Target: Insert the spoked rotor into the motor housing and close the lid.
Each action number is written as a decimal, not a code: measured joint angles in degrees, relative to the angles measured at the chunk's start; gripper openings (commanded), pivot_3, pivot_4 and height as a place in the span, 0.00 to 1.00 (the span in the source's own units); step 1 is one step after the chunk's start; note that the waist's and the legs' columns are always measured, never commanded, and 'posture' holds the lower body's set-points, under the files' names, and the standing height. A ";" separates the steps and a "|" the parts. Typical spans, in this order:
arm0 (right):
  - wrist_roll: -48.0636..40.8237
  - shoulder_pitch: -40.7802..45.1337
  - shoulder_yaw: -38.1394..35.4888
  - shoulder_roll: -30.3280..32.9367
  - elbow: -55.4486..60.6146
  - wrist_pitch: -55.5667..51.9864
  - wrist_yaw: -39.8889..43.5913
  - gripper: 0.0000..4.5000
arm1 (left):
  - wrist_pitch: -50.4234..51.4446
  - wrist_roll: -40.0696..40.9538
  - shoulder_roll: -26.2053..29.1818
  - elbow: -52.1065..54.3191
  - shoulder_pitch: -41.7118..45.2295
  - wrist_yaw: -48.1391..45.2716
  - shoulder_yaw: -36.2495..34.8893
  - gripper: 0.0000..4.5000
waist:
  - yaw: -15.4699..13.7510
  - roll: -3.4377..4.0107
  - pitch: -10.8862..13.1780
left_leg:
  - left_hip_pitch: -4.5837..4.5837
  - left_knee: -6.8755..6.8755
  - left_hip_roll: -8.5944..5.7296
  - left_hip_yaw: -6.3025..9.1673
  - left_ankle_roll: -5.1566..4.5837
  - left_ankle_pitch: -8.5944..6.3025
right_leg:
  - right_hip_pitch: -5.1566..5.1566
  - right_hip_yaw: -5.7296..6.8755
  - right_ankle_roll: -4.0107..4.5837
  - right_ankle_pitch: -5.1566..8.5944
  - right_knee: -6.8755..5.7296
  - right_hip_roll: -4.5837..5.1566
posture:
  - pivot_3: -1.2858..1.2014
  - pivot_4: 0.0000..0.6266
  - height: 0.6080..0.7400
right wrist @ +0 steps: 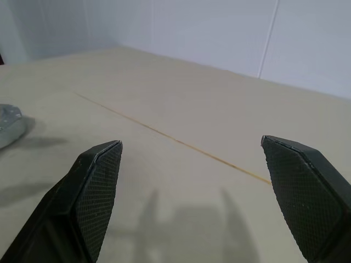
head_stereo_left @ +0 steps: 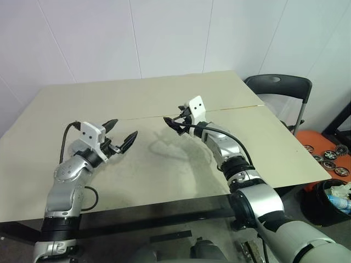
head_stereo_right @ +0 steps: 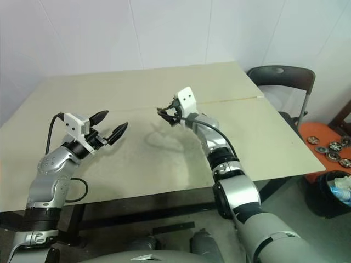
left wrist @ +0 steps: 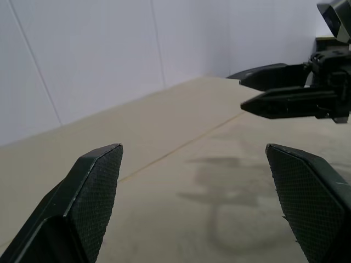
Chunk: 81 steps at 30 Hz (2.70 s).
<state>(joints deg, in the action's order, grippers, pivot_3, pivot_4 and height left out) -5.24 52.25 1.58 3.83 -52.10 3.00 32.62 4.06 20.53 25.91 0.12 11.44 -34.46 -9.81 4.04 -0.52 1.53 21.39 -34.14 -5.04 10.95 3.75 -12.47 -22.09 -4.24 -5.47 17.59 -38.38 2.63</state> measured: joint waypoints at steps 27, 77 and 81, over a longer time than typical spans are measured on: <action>0.79 1.00 0.55 -0.58 2.50 1.12 -0.35 0.95 | 1.98 -8.54 -1.93 -33.79 11.58 29.40 -11.25 0.99 | -0.01 -0.08 -0.05 | 0.00 -0.03 -0.04 0.05 0.01 0.01 | 0.00 0.03 -0.02 -0.01 -0.04 0.04 | 0.52 0.00 1.00; 2.84 -0.17 1.82 -1.20 4.91 1.38 -3.09 0.95 | 8.10 -11.41 -8.88 -33.29 16.15 15.68 -2.41 0.68 | -6.61 0.10 -0.01 | -0.70 -0.04 -0.26 0.21 0.01 0.01 | 0.84 0.48 -0.01 0.02 0.32 0.23 | 0.52 0.00 1.00; 2.85 -0.88 1.95 -1.16 5.89 1.21 -3.26 0.95 | 7.23 -12.53 -9.94 -36.65 19.07 13.05 -0.83 0.68 | -7.34 0.10 -0.01 | -0.73 -0.05 -0.27 0.19 0.01 0.01 | 0.87 0.48 -0.02 0.02 0.32 0.24 | 0.52 0.00 1.00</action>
<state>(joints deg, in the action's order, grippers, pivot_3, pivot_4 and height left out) -2.39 51.37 3.54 2.67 -46.22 4.21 29.36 11.29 8.00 15.97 -36.53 30.51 -21.40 -10.64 -3.30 -0.43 1.52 20.66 -34.18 -5.31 11.14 3.76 -12.46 -21.22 -3.76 -5.49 17.61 -38.06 2.87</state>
